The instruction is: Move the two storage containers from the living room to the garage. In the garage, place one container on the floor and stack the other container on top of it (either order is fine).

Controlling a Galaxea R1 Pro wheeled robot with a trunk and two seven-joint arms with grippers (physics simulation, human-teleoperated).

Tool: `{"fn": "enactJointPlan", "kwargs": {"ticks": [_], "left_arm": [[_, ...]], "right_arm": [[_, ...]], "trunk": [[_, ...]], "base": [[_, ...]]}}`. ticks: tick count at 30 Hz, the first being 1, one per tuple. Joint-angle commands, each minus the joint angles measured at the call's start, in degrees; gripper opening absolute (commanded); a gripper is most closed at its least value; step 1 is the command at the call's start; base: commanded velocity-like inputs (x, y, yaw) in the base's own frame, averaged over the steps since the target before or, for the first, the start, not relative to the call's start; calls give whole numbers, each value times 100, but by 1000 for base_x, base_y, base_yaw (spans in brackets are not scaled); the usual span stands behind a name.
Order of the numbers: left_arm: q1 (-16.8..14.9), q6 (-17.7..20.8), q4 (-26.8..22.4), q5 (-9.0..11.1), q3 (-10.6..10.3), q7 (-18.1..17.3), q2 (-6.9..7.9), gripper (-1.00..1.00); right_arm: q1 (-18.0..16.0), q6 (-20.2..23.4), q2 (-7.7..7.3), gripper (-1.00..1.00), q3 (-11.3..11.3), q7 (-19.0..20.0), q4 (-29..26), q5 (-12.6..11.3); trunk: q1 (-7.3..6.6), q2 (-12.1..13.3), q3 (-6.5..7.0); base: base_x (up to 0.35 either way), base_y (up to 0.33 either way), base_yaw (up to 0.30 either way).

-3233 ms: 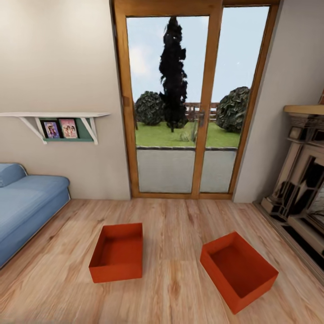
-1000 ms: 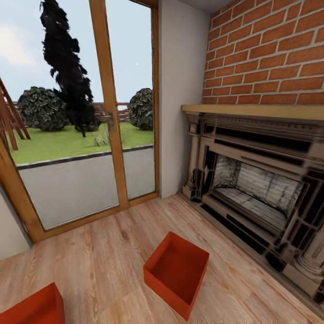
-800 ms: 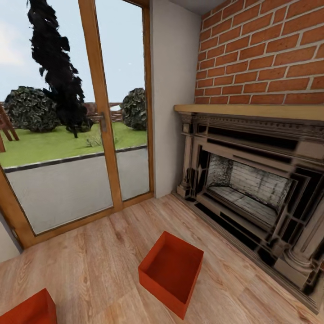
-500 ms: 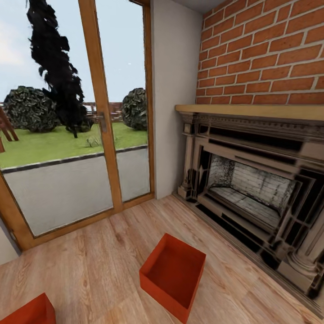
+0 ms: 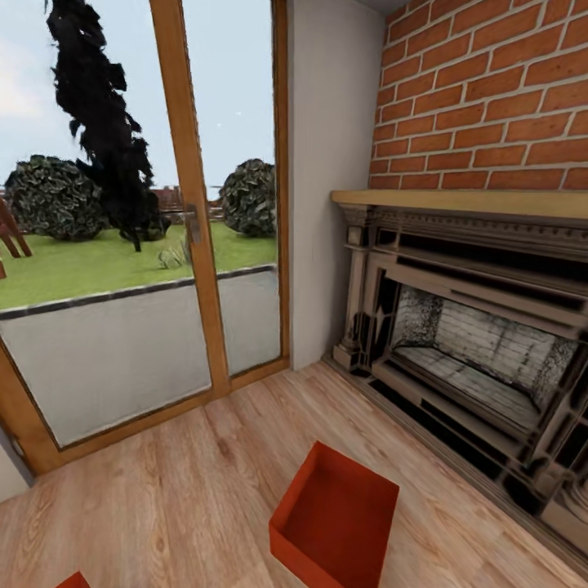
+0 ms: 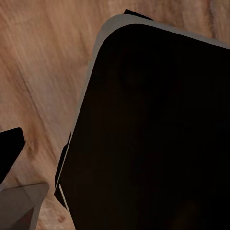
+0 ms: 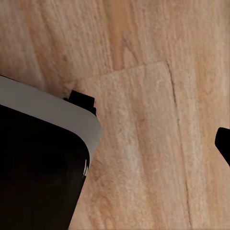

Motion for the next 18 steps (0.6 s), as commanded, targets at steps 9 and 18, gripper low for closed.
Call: {"fn": "enactJointPlan", "kwargs": {"ticks": [9, 18], "left_arm": [[0, -10, -6, 12, 16, 7, -8, 100], [1, -10, -6, 7, 16, 7, -8, 100]], "right_arm": [[-6, -32, 20, 100, 42, -14, 17, -26], [-6, -26, 27, 100, 40, -14, 17, -27]], "trunk": [[3, -3, -5], [3, -3, -5]], "base": [[272, 237, -31], [90, 88, -215]]}}
